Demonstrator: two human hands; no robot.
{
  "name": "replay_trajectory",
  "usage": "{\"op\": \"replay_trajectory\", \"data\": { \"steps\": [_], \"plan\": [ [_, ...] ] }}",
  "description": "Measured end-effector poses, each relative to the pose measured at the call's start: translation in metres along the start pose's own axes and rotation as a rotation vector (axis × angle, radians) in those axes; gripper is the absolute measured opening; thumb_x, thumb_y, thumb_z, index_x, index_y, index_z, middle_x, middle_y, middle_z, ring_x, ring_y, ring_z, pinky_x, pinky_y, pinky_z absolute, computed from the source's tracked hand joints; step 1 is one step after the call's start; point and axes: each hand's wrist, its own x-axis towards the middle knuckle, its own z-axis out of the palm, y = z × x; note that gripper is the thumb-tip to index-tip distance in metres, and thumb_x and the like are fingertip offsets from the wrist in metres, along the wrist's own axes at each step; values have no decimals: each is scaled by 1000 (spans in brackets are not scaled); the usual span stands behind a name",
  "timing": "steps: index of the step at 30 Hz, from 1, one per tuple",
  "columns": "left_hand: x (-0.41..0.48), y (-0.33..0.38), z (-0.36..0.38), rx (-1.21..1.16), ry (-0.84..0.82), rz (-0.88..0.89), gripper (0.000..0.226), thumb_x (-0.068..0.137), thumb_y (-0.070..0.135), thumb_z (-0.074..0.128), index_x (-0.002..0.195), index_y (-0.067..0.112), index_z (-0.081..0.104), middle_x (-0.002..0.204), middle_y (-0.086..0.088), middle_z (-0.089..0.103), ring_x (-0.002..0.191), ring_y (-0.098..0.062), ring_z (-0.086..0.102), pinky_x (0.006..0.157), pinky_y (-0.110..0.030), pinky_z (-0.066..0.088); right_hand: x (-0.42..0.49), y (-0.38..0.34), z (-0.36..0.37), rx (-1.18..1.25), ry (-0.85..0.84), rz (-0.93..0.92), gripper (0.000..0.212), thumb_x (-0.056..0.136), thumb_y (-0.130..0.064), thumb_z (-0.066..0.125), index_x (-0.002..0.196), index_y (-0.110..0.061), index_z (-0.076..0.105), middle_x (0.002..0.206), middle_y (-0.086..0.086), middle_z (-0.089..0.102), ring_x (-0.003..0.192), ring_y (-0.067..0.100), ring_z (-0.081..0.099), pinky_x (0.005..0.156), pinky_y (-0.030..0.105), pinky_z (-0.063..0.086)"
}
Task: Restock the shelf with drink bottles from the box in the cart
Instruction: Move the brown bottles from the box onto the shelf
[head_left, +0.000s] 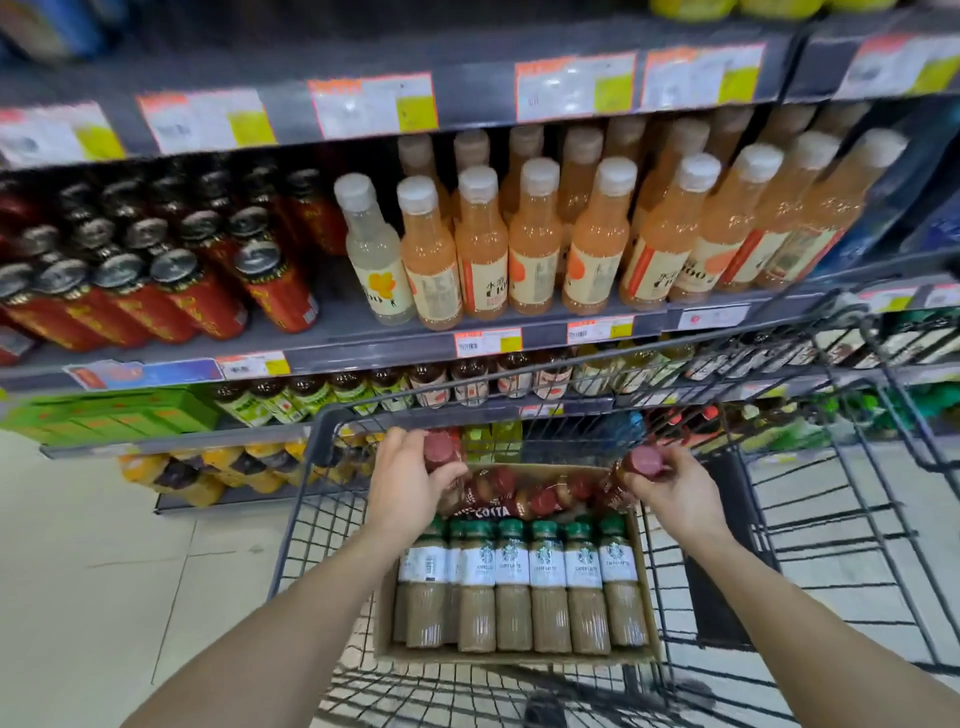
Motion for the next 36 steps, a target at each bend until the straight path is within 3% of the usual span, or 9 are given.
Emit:
{"op": "replay_trajectory", "data": {
  "steps": [6,8,12,16,22,25,27,31,36],
  "plan": [
    [-28,28,-100,-134,65,52,44,82,46,76,113,17,64,100,6,48,101,-18,51,90,-33,42,-45,-78,-45,155,94,-62,38,71,-40,82,99,-31,57,88,-12,69,62,9,67,53,32,55],
    [-39,33,-137,-175,103,86,35,81,47,76,105,25,66,96,8,51,95,-17,53,85,-33,44,-64,-109,-57,203,129,-108,37,69,-44,82,93,-34,56,90,-15,68,75,2,66,60,26,50],
    [-55,36,-211,-226,183,174,20,79,47,76,85,41,58,87,12,55,87,-12,52,69,-26,38,-102,-182,-74,253,125,-182,36,72,-42,82,96,-35,56,96,-15,66,85,5,64,67,28,49],
    [-61,30,-277,-247,259,216,28,78,45,77,98,40,56,93,15,50,89,-11,53,74,-22,36,-136,-254,-82,278,132,-280,39,76,-37,81,106,-28,59,98,-16,65,88,0,61,68,23,46],
    [-59,19,-356,-277,367,249,43,76,41,78,114,28,64,103,10,56,98,-11,55,85,-25,39,-175,-340,-79,339,151,-392,33,75,-39,82,100,-31,62,92,-13,70,72,-4,65,56,15,46],
    [-54,23,-384,-321,410,266,40,75,42,77,112,31,63,100,14,57,93,-7,55,77,-21,39,-179,-376,-75,361,150,-436,39,72,-40,83,104,-30,64,94,-14,71,82,-1,67,66,22,54],
    [-44,28,-399,-361,435,278,36,75,40,77,108,31,64,98,16,60,92,-7,59,76,-20,41,-175,-400,-72,381,134,-459,38,69,-43,83,101,-30,66,88,-15,72,81,1,68,66,25,54],
    [-5,49,-425,-374,484,292,37,76,41,76,107,35,59,106,9,63,95,-10,61,87,-29,47,-150,-450,-73,412,101,-537,34,68,-42,83,96,-30,67,86,-15,72,76,0,68,57,19,50],
    [55,88,-452,-380,589,301,46,75,40,76,116,23,64,107,8,66,103,-12,60,90,-28,45,-107,-516,-83,455,99,-648,35,66,-43,83,94,-31,67,86,-20,72,77,-3,68,63,20,54]
  ]
}}
